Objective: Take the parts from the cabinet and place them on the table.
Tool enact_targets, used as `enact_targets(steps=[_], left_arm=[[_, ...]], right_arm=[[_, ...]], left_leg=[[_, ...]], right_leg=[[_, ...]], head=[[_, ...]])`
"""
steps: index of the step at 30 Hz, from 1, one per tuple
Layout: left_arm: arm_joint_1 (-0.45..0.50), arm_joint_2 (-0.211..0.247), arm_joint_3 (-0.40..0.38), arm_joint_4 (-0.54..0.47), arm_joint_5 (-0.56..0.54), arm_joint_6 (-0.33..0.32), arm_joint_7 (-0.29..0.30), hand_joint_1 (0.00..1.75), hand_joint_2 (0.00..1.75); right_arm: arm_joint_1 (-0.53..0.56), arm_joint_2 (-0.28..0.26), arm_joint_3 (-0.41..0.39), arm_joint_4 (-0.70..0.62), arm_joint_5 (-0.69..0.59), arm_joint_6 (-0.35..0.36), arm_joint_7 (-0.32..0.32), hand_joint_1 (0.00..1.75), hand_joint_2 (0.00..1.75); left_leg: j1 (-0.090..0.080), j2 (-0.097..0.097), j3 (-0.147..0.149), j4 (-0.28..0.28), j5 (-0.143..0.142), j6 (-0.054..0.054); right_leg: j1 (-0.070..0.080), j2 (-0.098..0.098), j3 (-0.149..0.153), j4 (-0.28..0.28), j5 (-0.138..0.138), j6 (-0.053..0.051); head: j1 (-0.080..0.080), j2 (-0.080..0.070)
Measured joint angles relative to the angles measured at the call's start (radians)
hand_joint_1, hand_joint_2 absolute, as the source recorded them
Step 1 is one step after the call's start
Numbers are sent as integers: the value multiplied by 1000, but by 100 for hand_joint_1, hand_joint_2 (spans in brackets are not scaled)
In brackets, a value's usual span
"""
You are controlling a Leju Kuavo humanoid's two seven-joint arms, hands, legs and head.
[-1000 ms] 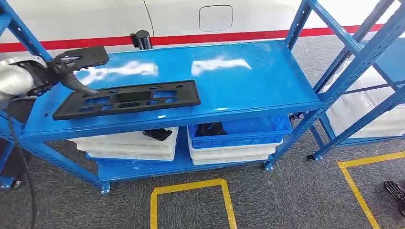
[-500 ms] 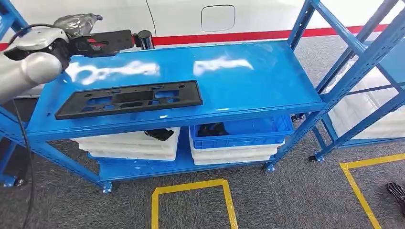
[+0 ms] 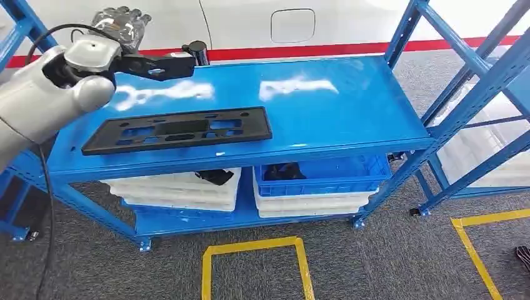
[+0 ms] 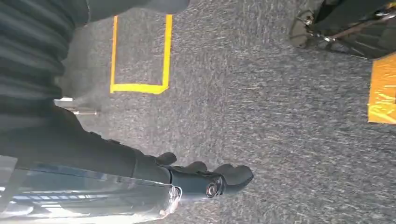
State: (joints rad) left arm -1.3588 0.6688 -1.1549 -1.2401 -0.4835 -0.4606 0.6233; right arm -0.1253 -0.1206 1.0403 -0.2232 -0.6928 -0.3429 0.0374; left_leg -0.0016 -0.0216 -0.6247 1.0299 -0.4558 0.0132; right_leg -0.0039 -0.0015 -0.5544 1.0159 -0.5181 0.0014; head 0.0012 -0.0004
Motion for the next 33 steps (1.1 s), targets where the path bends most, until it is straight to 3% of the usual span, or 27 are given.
enact_targets(steps=[2,4,5,6,8,9,10,11,12,14,15,16,17,20,21,22,23,24,25,26,27,28,31,33], left_arm=[[66,-31,101,-22,-90,-84,0,0,0],[120,-56,189,-50,-144,-127,0,0,0],[140,-66,233,-65,-160,-143,0,0,0],[153,-72,273,-76,-171,-154,0,0,0],[173,-89,341,-90,-178,-163,0,0,0],[185,-96,361,-95,-178,-165,0,0,0],[197,-103,384,-102,-179,-165,0,0,0],[206,-110,401,-104,-180,-165,0,0,0],[212,-116,422,-107,-180,-164,0,0,0],[213,-126,456,-113,-180,-162,0,0,0],[214,-128,468,-114,-180,-161,0,0,0],[217,-132,482,-118,-180,-160,0,0,0],[221,-133,491,-118,-180,-160,0,0,0],[223,-146,509,-119,-176,-159,0,0,0],[224,-150,512,-120,-178,-159,0,0,0],[226,-150,515,-120,-180,-162,0,0,0],[230,-150,519,-120,-180,-165,0,0,175],[232,-150,521,-120,-180,-168,0,0,175],[236,-150,522,-120,-181,-173,0,0,175],[246,-150,527,-119,-189,-174,0,0,175],[258,-149,534,-118,-189,-168,0,0,175],[270,-148,542,-117,-173,-153,0,0,175],[330,-148,579,-114,-61,-65,0,0,175],[382,-145,601,-115,25,45,0,0,175]], right_arm=[[0,3,0,0,0,0,0,0,175],[-2,4,0,0,0,-1,0,0,175],[-1,7,0,0,0,-1,-1,0,175],[-1,10,0,0,0,-2,-2,0,175],[0,11,0,1,0,-4,-5,0,175],[1,14,0,1,0,-4,-8,0,175],[1,17,0,0,0,-4,-9,0,175],[1,22,0,0,0,-4,-11,0,175],[2,24,0,0,-1,-5,-11,0,175],[1,30,0,1,-2,-8,-12,0,175],[1,28,0,1,-2,-10,-12,0,175],[-1,28,0,1,-2,-11,-12,0,175],[0,29,0,1,-2,-12,-12,0,175],[5,30,0,1,-2,-13,-12,0,175],[5,30,0,1,-2,-13,-11,0,175],[4,29,0,1,-1,-13,-11,0,175],[4,29,0,1,-1,-13,-11,0,175],[5,29,0,1,-1,-13,-11,0,175],[5,29,0,1,0,-13,-9,0,175],[5,29,0,1,0,-14,-7,0,175],[5,28,0,1,0,-14,-4,0,175],[4,28,0,1,1,-14,1,0,175],[4,28,0,1,2,-14,10,0,175],[4,27,0,1,2,-14,11,0,175]], left_leg=[[6,1,0,-1,7,-13],[9,3,0,-8,14,-28],[12,5,-3,-8,0,-33],[11,13,-13,17,-31,-37],[14,19,-63,164,-130,-46],[17,19,-86,232,-162,-51],[21,19,-94,273,-176,-57],[24,21,-81,266,-165,-61],[28,23,-48,223,-138,-66],[38,27,67,48,-69,-78],[39,25,97,-3,-95,-88],[33,14,93,5,-77,-67],[34,14,87,1,-82,-62],[34,14,72,0,-71,-26],[29,12,68,0,-76,-26],[29,8,66,0,-73,-31],[26,8,67,0,-72,-24],[26,8,66,-1,-69,-21],[24,7,66,-1,-68,-19],[20,5,66,-1,-66,-16],[17,5,67,0,-66,-15],[17,6,66,-1,-64,-13],[16,9,66,-1,-65,-12],[16,12,66,-1,-68,-12]], right_leg=[[5,5,-2,-7,15,1],[8,8,-2,-17,24,-9],[-2,5,1,-36,40,-14],[0,7,0,-46,50,-20],[-2,8,-13,-47,61,-24],[-3,7,-20,-46,65,-23],[-3,7,-27,-44,70,-22],[-5,8,-34,-40,73,-19],[-7,8,-43,-34,75,-15],[-15,9,-61,-14,76,-6],[-13,11,-70,-7,76,2],[-10,14,-76,-1,80,10],[-8,16,-77,0,83,16],[-16,15,-89,0,87,31],[-14,9,-95,15,57,31],[-14,7,-87,1,14,3],[-12,7,-87,6,-7,-13],[-11,8,-86,5,-6,-21],[-11,8,-85,2,13,-36],[-11,10,-85,-4,62,-63],[-11,11,-90,-5,119,-78],[-13,12,-87,-4,103,-69],[-15,12,-86,-9,106,-54],[-15,13,-86,-11,105,-43]], head=[[-6,0],[-2,0],[-1,0],[-5,0],[-22,0],[-28,0],[-31,0],[-32,0],[-36,0],[-44,0],[-52,0],[-59,0],[-55,0],[-44,0],[-36,0],[-26,0],[-19,0],[-18,0],[-10,0],[-2,0],[1,0],[-1,0],[1,0],[1,0]])
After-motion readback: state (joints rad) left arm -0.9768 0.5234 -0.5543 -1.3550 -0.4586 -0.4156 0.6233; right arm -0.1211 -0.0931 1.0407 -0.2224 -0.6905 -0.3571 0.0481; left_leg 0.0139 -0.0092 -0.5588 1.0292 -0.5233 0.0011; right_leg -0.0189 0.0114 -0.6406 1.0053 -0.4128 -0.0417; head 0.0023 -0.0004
